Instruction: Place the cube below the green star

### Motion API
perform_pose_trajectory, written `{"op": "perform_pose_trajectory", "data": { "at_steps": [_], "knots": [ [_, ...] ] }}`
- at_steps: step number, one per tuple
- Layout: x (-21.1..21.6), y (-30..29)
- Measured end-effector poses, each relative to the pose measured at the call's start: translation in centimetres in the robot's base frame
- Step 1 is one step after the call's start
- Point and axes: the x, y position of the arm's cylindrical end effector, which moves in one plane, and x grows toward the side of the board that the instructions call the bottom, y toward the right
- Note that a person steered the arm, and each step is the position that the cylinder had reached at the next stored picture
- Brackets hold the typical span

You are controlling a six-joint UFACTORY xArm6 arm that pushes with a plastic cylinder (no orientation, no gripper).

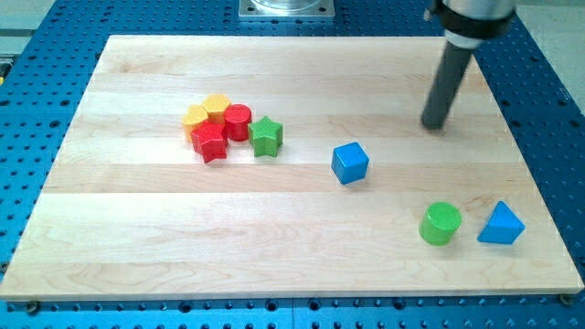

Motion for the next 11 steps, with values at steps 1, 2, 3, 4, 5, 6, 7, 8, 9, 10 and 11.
{"op": "perform_pose_trajectory", "data": {
  "at_steps": [1,2,3,4,5,6,7,8,9,10,11],
  "knots": [
    [0.3,0.0],
    [0.4,-0.6],
    [2.9,-5.3],
    [7.1,-7.4],
    [3.5,-9.2],
    [5.4,-17.6],
    [9.4,-14.6],
    [9.6,-15.6],
    [12.7,-19.9],
    [14.7,-22.0],
    [9.7,-21.9]
  ]
}}
